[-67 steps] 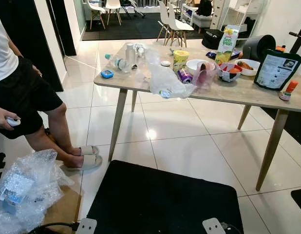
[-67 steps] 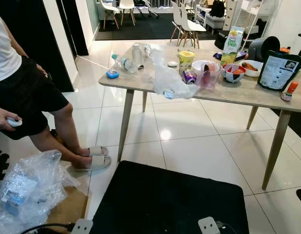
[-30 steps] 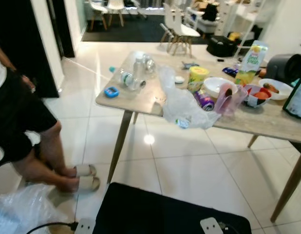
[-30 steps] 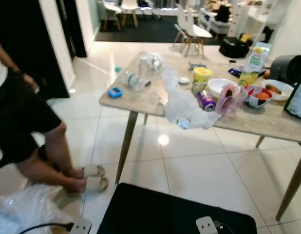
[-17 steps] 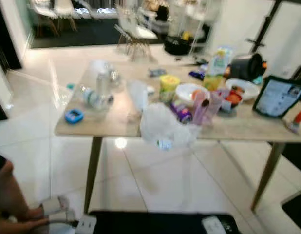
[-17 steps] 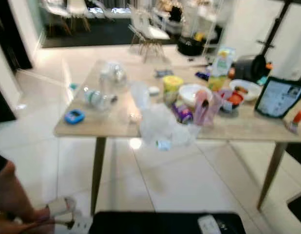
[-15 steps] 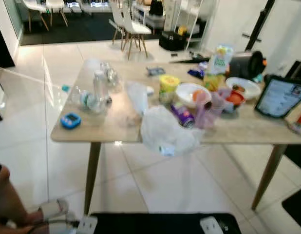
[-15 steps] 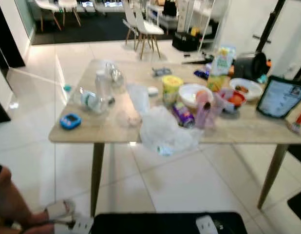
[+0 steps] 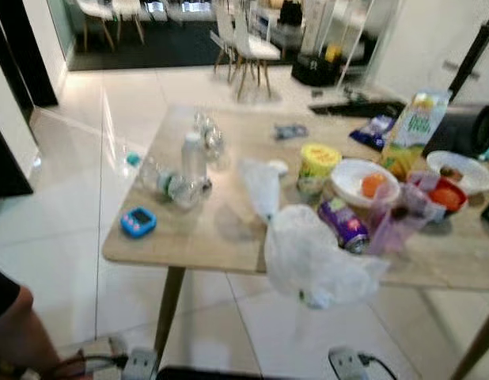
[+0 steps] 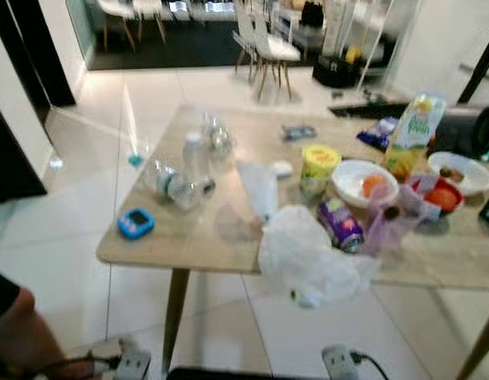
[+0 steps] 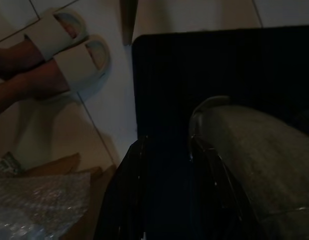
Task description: Restocking fridge
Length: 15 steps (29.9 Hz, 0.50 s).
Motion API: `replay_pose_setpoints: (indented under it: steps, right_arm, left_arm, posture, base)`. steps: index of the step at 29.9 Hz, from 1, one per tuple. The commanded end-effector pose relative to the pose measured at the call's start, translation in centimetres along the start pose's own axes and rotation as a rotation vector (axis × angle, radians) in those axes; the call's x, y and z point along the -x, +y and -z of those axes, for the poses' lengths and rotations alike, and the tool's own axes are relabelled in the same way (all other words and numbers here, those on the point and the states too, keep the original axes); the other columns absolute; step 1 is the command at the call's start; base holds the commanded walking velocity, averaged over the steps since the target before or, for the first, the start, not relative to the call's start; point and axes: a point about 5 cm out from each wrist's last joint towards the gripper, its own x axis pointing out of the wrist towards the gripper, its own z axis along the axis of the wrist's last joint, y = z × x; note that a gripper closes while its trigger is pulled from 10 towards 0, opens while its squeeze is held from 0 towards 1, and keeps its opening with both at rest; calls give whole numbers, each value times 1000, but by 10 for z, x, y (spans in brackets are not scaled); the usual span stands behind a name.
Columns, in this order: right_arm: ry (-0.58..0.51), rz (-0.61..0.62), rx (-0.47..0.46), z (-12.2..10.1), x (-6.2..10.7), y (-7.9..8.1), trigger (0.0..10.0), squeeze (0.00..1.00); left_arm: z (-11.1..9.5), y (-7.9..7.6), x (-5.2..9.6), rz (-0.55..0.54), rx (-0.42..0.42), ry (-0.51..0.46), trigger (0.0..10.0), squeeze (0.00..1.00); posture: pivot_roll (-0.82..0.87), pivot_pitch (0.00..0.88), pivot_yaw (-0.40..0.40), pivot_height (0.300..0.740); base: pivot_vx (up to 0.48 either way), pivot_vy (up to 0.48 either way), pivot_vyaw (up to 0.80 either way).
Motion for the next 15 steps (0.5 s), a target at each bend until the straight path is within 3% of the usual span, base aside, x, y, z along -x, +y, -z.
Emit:
replay_pose_setpoints:
  steps: [1,7,13,15]
  right_arm:
    - [14,8,-2,4,1,-3,10000,0]
    - [14,15,-8,5,1,-5,10000,0]
    - [17,26,-11,6,2,-8,10000,0]
    - [17,26,-11,6,2,-8,10000,0]
  left_arm:
    - [7,-3,1,9,8,28,10000,0]
    - [7,-2,1,17,-6,32,10000,0]
    - [7,-1,1,3,-13,46,10000,0]
    - [7,-1,1,3,-6,44,10000,0]
  posture:
    - [94,0,-24,740]
    - [94,0,-22,740]
    - [92,0,-22,740]
    - [92,0,-23,740]
  base:
    - [0,0,0]
    - [0,0,0]
    - [0,-471,0]
    - [0,0,0]
